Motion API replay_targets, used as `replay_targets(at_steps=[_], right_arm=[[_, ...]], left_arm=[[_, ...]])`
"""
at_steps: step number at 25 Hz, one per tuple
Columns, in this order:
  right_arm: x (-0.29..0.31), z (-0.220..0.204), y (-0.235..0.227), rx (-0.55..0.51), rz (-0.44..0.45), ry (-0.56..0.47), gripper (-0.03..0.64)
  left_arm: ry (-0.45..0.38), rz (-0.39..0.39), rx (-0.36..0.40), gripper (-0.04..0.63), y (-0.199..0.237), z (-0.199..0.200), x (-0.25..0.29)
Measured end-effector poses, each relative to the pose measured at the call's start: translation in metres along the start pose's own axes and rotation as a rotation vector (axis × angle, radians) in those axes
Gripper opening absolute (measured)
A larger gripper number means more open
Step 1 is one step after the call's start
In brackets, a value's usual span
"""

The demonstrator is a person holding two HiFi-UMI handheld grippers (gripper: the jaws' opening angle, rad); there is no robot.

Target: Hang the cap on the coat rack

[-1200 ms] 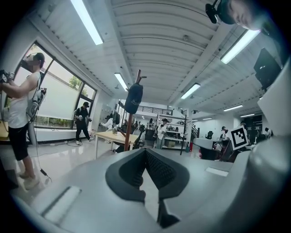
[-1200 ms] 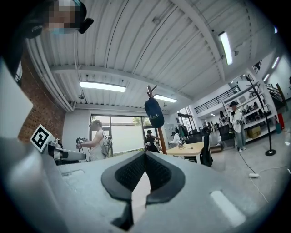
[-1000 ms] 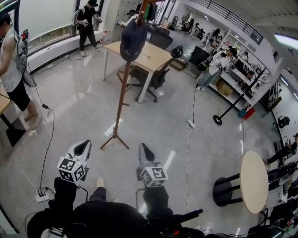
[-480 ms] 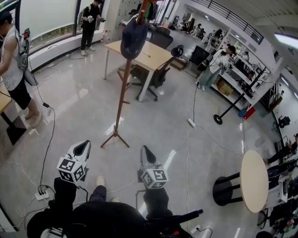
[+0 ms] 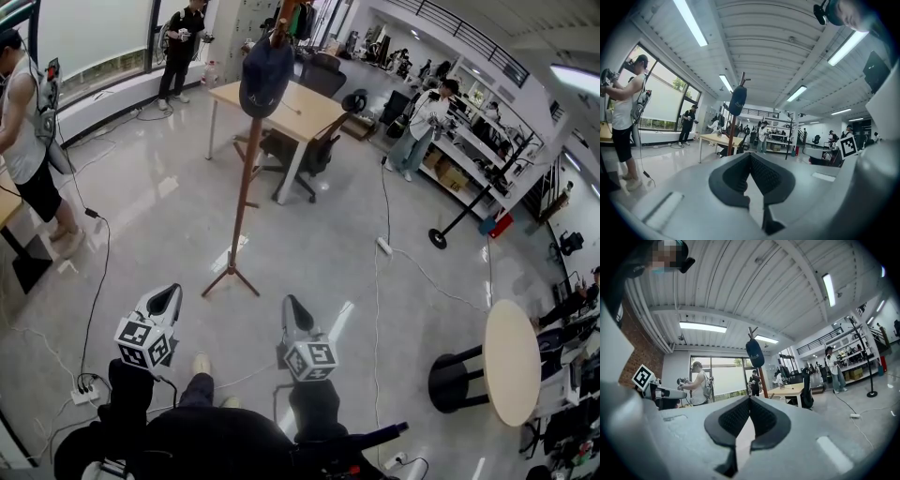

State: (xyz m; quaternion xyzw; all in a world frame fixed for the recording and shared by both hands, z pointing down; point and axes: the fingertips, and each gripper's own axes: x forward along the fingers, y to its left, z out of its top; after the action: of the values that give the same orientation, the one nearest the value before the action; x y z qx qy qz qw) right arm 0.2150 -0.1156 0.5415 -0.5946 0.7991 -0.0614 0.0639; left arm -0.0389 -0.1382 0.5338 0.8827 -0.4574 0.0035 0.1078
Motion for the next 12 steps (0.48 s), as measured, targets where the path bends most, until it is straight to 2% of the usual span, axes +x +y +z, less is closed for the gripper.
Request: replay_targets(at_steps=[12], right_arm=[[-0.0038,-0.0009,-0.0016,-0.011,-0.005,0.012,0.003]], left_arm=[[-0.009,-0.005,0.009,0.0,-0.0034,0.0039,-0.0011]])
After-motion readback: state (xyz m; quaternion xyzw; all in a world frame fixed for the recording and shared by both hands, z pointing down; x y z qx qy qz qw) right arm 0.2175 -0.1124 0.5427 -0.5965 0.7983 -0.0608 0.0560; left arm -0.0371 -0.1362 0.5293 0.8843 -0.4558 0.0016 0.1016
